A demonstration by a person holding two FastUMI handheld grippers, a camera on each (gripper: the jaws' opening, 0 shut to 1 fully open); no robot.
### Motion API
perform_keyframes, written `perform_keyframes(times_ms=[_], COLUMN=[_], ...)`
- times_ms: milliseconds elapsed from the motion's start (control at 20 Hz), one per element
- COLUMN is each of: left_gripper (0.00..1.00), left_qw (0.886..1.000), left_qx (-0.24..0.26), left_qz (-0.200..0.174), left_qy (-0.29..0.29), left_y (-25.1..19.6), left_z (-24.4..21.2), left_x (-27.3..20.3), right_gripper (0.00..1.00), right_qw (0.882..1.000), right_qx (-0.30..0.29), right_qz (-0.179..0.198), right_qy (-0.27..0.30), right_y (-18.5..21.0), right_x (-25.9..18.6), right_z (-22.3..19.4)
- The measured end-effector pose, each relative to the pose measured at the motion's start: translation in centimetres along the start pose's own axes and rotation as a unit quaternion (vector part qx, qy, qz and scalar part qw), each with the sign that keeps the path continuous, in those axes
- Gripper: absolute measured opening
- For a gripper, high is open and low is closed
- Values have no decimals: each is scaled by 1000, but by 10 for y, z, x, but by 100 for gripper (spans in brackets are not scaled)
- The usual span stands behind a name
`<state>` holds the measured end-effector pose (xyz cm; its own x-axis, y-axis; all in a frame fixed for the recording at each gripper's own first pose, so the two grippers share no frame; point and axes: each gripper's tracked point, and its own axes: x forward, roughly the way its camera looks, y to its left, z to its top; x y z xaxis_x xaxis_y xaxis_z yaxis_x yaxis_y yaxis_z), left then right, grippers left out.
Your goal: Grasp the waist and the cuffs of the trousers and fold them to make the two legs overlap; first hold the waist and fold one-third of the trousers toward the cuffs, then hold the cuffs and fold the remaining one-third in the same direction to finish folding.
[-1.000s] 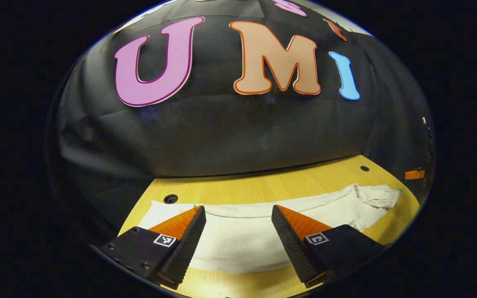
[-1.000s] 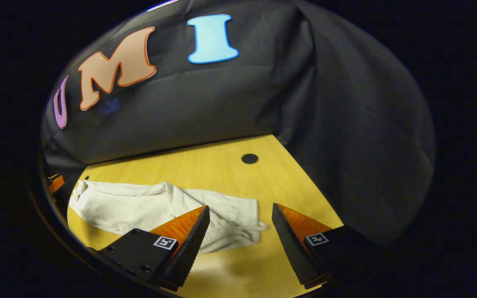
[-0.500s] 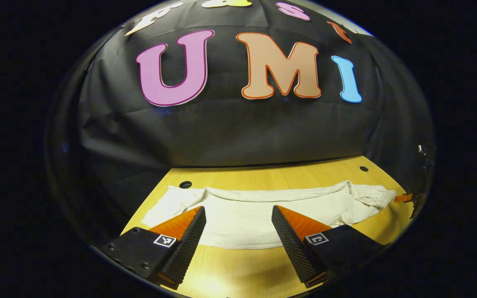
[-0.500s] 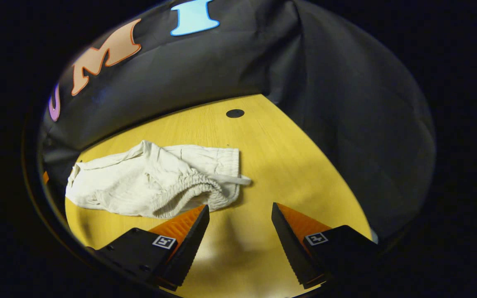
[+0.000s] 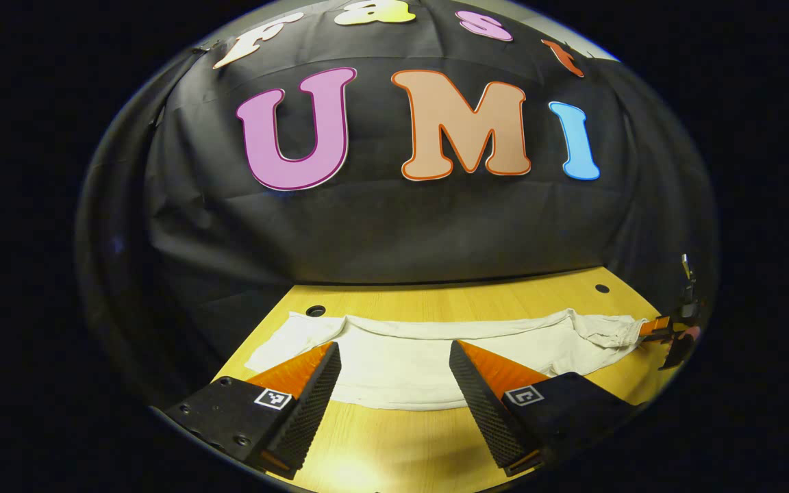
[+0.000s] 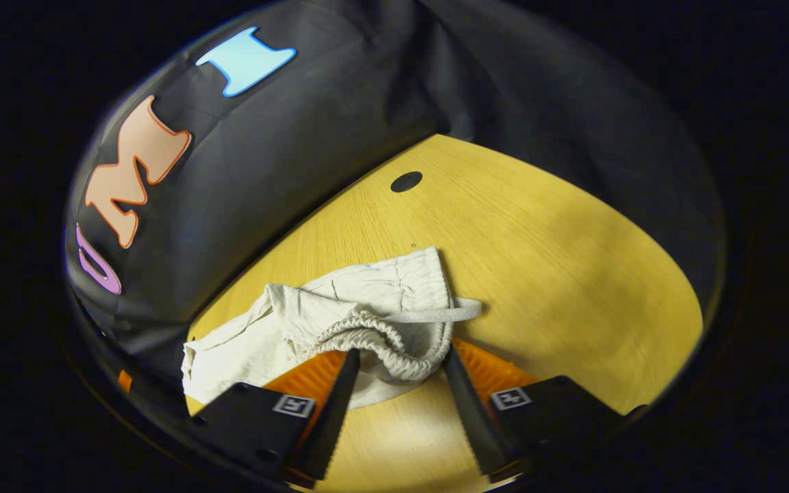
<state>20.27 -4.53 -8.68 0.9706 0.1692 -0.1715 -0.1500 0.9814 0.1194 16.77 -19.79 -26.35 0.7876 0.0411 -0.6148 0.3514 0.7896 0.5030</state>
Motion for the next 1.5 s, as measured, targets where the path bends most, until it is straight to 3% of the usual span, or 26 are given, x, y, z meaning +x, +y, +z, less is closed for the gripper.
perform_keyframes(times_ms=[100,250,300,450,500,600,900,1150,1350,1500], left_gripper=[96,96,96,96,96,96,96,97,98,98], left_qw=[1000,1000,1000,1000,1000,1000,998,997,996,996], left_qx=[0,0,0,-3,-4,-7,-39,-59,-69,-74], left_qz=[0,-1,-3,-7,-8,-10,-43,-57,-48,-48], left_qy=[1,0,-1,-4,-6,-7,-21,-14,-10,-5], left_y=[-2,-2,-2,5,9,20,61,113,165,198], left_z=[-1,0,1,2,3,1,5,-7,-20,-31], left_x=[-1,-2,-2,-2,0,1,16,31,40,50], right_gripper=[36,17,22,22,17,22,22,22,22,22], right_qw=[1000,999,999,997,997,994,982,970,961,958], right_qx=[8,23,26,23,15,-5,-67,-121,-168,-193], right_qz=[-8,-9,-4,16,23,32,76,135,176,192], right_qy=[-13,-27,-33,-66,-78,-101,-157,-162,-127,-90], right_y=[-3,3,7,30,33,47,140,273,361,404], right_x=[0,-10,-14,-31,-40,-57,-112,-120,-98,-74], right_z=[5,11,16,35,40,47,54,16,-56,-115])
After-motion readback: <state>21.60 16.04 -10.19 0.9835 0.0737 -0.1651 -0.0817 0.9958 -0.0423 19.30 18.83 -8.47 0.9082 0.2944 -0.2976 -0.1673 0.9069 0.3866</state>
